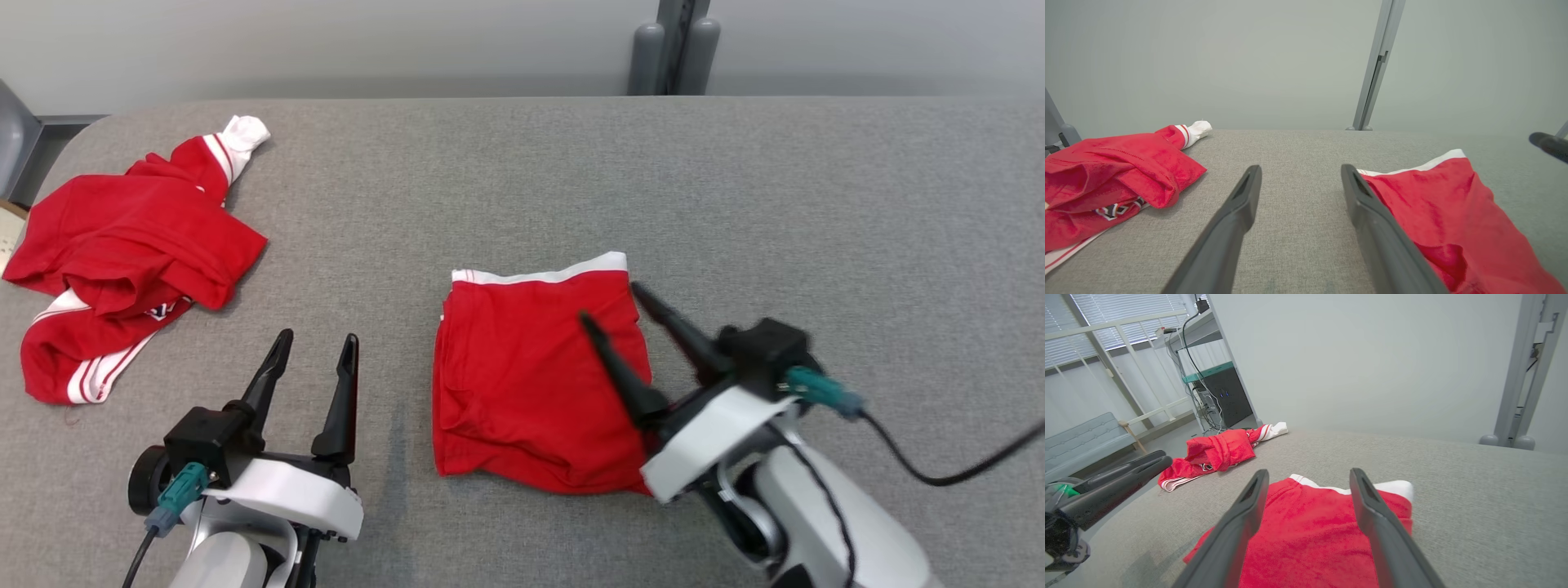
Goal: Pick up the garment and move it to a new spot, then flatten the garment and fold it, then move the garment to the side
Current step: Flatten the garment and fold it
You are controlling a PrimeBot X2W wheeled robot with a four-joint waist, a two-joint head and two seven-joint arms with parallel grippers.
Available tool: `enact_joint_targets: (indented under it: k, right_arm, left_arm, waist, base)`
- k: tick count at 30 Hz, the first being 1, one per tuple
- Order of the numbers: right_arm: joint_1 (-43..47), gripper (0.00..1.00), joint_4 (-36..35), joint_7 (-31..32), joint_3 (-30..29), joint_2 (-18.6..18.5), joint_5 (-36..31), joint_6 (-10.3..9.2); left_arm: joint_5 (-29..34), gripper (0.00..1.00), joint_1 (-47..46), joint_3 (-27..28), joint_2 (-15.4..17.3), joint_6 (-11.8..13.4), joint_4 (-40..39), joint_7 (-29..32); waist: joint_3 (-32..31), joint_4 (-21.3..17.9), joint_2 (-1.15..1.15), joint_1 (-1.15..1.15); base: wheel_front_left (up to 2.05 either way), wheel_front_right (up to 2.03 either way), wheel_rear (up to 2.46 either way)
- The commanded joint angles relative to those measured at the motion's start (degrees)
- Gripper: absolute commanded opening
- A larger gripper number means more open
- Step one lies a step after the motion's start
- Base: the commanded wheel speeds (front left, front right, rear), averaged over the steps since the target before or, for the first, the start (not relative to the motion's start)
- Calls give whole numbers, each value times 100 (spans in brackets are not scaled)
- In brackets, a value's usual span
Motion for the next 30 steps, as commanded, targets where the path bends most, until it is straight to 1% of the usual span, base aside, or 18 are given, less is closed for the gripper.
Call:
enact_joint_targets:
  k: [1,9,12,14,17,18,23,30]
  right_arm:
    - [182,100,-107,-49,-339,-87,-125,2]
    - [1012,100,-555,16,-2300,-205,-688,2]
    - [1302,100,-680,80,-2933,-225,-911,2]
    - [1478,100,-764,144,-3233,-205,-1016,2]
    - [1796,100,-948,265,-3568,-165,-1213,2]
    - [1872,100,-1006,307,-3598,-154,-1245,2]
    - [2176,100,-1183,494,-3634,-124,-1365,2]
    - [2707,100,-1515,787,-3669,-67,-1479,2]
  left_arm:
    - [-39,100,26,41,49,41,-35,2]
    - [5,100,138,140,210,178,-187,27]
    - [9,100,181,204,278,266,-283,18]
    - [19,100,270,255,339,326,-343,22]
    - [-5,100,456,327,424,425,-496,50]
    - [3,100,522,329,451,458,-527,60]
    - [18,100,822,317,539,525,-658,122]
    - [-36,100,1366,188,570,632,-792,326]
  waist:
    - [-26,-61,0,0]
    - [-93,-208,0,0]
    - [-136,-240,0,0]
    - [-193,-263,0,0]
    - [-360,-296,0,0]
    - [-415,-305,0,0]
    - [-694,-350,0,0]
    - [-1139,-381,0,0]
  base:
    - [0,0,0]
    - [0,0,0]
    - [0,0,0]
    - [0,0,0]
    - [0,0,0]
    - [0,0,0]
    - [0,0,0]
    - [0,0,0]
